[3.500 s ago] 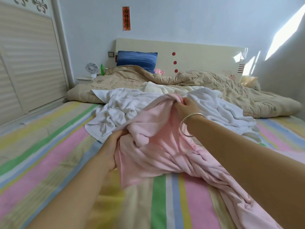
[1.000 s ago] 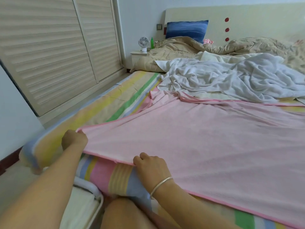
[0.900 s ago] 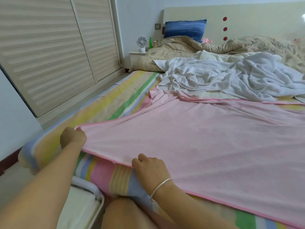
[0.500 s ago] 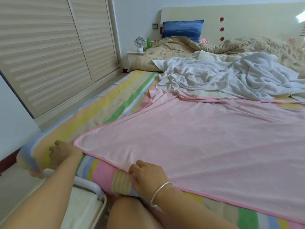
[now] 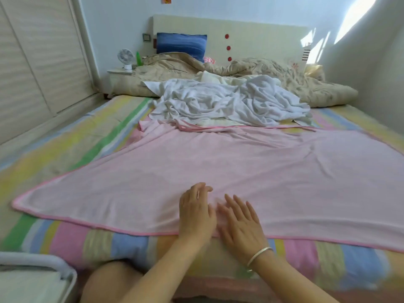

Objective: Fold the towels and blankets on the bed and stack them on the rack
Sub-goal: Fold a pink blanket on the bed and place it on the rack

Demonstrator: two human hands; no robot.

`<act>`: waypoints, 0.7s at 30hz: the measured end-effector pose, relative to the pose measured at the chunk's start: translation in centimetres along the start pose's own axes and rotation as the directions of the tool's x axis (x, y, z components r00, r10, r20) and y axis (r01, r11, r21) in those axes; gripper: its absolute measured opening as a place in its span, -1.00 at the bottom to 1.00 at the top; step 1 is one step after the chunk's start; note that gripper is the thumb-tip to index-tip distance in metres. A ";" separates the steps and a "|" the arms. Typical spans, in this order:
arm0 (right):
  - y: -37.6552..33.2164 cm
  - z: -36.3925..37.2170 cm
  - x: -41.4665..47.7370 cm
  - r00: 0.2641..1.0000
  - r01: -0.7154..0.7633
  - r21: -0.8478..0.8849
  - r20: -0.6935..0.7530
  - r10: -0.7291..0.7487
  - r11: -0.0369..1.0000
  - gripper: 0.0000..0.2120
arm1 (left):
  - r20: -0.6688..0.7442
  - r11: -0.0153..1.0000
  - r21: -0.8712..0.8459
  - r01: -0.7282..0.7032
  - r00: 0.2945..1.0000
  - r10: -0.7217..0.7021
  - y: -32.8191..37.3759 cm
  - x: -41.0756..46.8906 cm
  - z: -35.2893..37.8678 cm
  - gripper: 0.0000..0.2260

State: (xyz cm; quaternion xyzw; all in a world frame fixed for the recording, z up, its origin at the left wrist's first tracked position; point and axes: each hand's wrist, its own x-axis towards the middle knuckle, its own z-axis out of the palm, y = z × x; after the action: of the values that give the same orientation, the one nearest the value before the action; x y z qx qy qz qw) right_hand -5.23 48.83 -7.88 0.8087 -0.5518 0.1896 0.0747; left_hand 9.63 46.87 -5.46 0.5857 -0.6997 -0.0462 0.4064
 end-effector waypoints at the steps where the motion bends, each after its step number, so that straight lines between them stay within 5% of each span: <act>1: 2.4 -0.9 -1.4 0.997 -0.078 -0.035 -0.017 0.078 0.996 -0.51 | 0.029 0.997 -0.030 -0.067 0.997 0.068 1.5 -0.4 1.1 -0.63; 5: 10.9 -4.7 -7.3 0.942 -0.332 -0.104 -0.090 0.324 0.938 -0.56 | 0.114 0.947 -0.097 -0.307 0.941 0.317 7.8 -2.5 4.4 -0.82; 8: 15.5 -6.9 -10.6 0.922 -0.374 -0.098 -0.153 0.357 0.922 -0.60 | 0.198 0.891 -0.087 -0.447 0.868 0.455 10.5 -3.8 6.1 -0.87; 10: 17.4 -8.0 -12.1 0.906 -0.410 -0.088 -0.153 0.395 0.908 -0.61 | 0.256 0.885 -0.024 -0.464 0.853 0.454 11.2 -4.2 6.9 -0.80; 13: 19.3 -8.4 -13.5 0.926 -0.369 -0.237 -0.175 0.334 0.899 -0.91 | 0.334 0.889 0.122 -0.441 0.862 0.382 11.8 -4.1 7.5 -0.68; 18: 20.1 -9.4 -12.8 0.953 -0.293 -0.287 -0.160 0.256 0.912 -0.90 | 0.375 0.844 0.201 -0.497 0.835 0.402 12.2 -3.3 7.5 -0.69; 21: 20.5 -10.1 -12.7 0.962 -0.261 -0.209 -0.138 0.236 0.942 -0.72 | 0.407 0.837 0.130 -0.532 0.798 0.444 11.8 -3.3 7.2 -0.77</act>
State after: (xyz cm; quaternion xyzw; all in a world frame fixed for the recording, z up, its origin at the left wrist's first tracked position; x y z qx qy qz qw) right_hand -30.39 55.33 -5.33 0.7070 -0.6624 0.1785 0.1721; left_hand -4.14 50.36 -5.52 0.4096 -0.8902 0.0382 0.1956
